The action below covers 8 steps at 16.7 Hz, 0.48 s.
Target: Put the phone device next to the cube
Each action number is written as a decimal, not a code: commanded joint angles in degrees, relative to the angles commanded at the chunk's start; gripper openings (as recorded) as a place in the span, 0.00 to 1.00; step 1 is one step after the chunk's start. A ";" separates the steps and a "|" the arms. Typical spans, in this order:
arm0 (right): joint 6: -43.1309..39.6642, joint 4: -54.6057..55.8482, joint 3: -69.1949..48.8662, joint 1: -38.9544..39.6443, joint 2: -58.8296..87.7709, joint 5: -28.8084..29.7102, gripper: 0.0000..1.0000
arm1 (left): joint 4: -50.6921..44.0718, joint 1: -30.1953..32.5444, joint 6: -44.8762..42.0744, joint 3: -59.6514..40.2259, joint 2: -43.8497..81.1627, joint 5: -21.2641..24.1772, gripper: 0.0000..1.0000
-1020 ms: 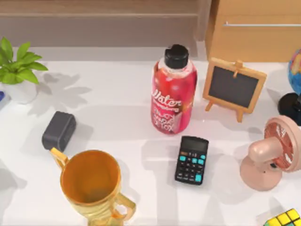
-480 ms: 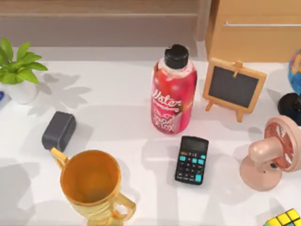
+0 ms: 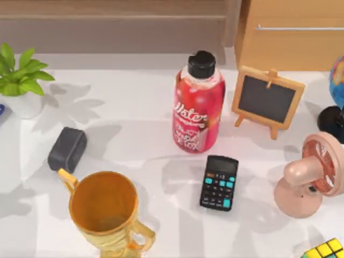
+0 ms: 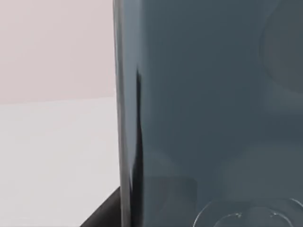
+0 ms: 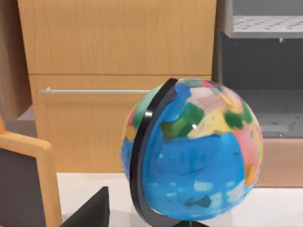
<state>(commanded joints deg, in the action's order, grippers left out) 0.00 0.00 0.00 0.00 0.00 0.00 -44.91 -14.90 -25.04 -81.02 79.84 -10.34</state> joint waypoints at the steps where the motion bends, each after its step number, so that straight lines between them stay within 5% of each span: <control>1: 0.00 0.00 0.00 0.00 0.00 0.00 1.00 | -1.19 3.84 3.57 -0.78 0.36 0.53 0.00; 8: 0.00 0.00 0.00 0.00 0.00 0.00 1.00 | -8.40 33.15 33.93 -4.70 6.80 7.72 0.00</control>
<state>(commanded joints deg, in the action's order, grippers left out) 0.00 0.00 0.00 0.00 0.00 0.00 -53.31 18.24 8.89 -85.72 86.65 -2.63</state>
